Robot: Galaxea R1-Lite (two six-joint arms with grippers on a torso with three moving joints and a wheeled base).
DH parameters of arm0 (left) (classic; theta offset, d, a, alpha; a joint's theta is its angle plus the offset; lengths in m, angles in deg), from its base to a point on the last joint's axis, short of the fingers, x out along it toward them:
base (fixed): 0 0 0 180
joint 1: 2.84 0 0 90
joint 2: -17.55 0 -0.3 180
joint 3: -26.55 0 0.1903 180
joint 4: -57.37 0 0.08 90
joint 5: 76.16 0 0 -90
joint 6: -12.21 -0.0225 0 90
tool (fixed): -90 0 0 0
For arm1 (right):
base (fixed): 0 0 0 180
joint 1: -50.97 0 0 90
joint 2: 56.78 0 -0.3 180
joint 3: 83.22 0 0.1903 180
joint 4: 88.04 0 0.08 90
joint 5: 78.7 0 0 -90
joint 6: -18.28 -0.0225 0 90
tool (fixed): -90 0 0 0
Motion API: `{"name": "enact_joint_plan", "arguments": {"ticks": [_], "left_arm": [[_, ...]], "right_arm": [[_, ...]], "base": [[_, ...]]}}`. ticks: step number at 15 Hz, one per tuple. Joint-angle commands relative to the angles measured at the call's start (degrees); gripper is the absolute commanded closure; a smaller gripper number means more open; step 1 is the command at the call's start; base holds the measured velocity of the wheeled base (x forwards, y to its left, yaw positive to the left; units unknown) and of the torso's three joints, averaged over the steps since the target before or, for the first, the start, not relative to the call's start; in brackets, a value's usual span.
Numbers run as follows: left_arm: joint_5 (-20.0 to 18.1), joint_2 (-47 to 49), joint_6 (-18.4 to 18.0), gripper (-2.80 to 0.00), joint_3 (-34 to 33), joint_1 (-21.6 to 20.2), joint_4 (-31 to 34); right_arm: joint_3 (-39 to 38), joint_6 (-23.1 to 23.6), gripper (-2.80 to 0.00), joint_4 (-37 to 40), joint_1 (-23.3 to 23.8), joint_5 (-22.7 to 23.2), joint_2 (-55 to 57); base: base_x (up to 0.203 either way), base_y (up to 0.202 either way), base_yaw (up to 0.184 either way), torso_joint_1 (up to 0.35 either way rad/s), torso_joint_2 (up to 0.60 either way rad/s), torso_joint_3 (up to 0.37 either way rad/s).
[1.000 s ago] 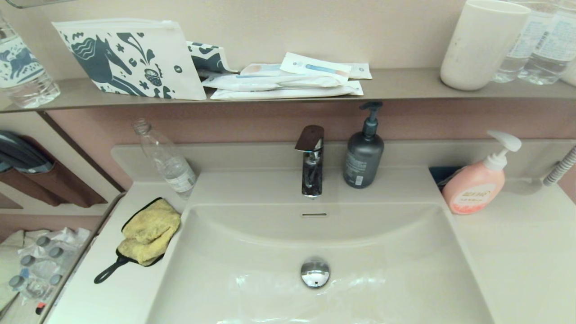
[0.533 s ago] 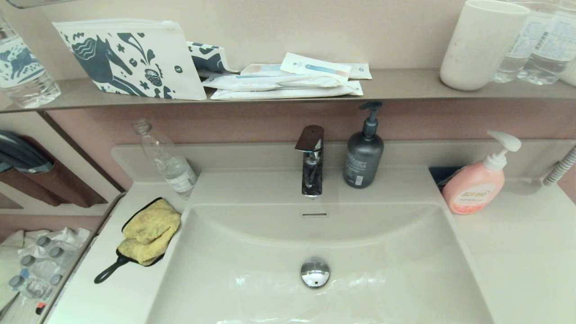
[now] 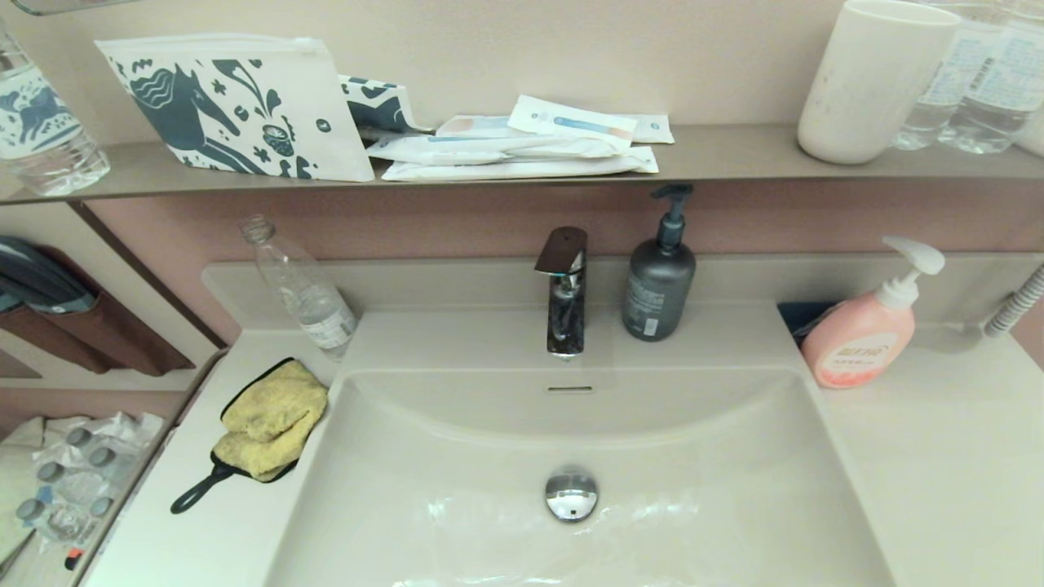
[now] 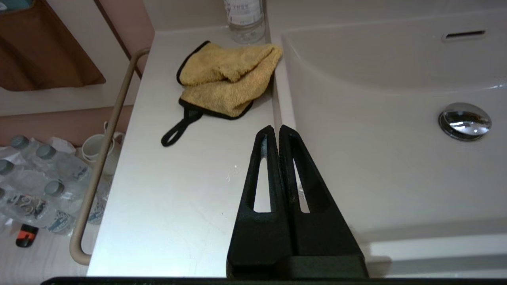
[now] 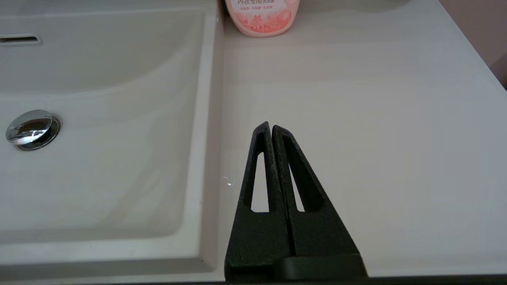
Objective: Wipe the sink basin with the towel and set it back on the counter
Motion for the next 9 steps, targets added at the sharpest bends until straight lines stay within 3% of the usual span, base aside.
{"name": "enact_joint_plan", "arguments": {"ticks": [1, 9], "left_arm": [[0.0, 0.1, 0.0, 0.00, -2.5, 0.0, -1.7], [-1.8, 0.1, 0.8, 0.00, -3.8, 0.3, -3.5]], "right_arm": [[0.0, 0.0, 0.00, 0.0, 0.0, 0.0, 0.1], [0.0, 0.0, 0.00, 0.0, 0.0, 0.0, 0.1]], "base": [[0.000, 0.000, 0.000, 0.000, 0.00, 0.000], [0.000, 0.000, 0.000, 0.000, 0.00, 0.000]]}}
